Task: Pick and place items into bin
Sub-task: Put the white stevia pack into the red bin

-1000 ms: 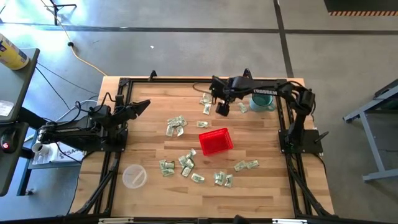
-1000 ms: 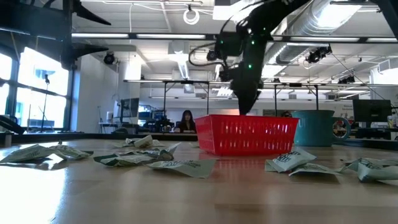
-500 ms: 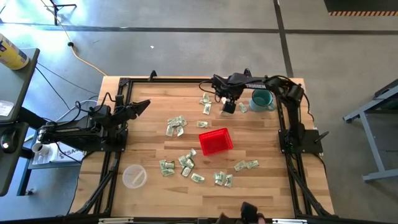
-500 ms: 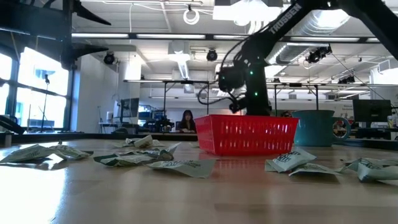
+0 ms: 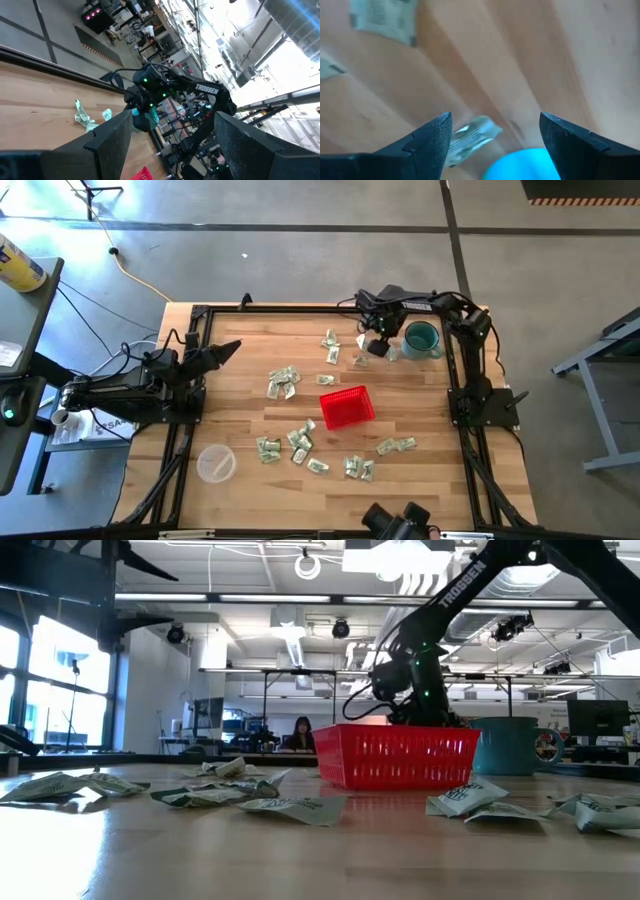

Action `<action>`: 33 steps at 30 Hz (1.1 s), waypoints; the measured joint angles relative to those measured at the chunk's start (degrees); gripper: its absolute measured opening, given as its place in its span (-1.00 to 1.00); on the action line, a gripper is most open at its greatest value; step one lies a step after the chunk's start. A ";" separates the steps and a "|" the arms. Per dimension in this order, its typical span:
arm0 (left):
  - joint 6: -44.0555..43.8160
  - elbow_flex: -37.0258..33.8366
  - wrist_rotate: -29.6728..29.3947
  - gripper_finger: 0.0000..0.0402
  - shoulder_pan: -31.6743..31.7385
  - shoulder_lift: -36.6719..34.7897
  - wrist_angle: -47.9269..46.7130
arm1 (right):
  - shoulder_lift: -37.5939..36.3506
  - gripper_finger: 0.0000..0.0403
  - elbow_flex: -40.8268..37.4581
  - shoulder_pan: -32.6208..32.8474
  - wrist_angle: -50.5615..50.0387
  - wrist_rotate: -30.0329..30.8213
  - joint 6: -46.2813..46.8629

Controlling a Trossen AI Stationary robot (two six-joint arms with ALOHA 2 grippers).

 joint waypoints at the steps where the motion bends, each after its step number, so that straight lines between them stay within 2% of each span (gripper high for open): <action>1: -0.70 0.02 -0.02 0.57 0.00 0.00 0.00 | 0.00 0.45 0.00 0.02 -0.60 -0.39 -0.42; 7: -2.26 0.01 -0.14 0.57 0.00 0.02 -0.43 | 0.00 0.45 0.00 0.02 -5.68 0.79 -0.72; 15: -2.35 0.02 -0.13 0.57 0.00 0.02 -1.36 | 0.03 0.45 -0.02 0.56 -3.87 -3.53 -0.80; 27: -2.37 0.02 0.09 0.57 0.00 0.02 -1.43 | 4.82 0.44 0.37 1.22 -5.82 -3.40 -0.68; 30: -2.37 0.02 0.11 0.57 -0.01 0.02 -1.43 | 4.93 0.37 0.29 1.32 -6.33 -3.38 -0.83; 33: -2.37 0.02 0.11 0.57 0.00 0.02 -1.44 | 4.94 0.19 0.23 1.40 -7.20 -3.33 -1.18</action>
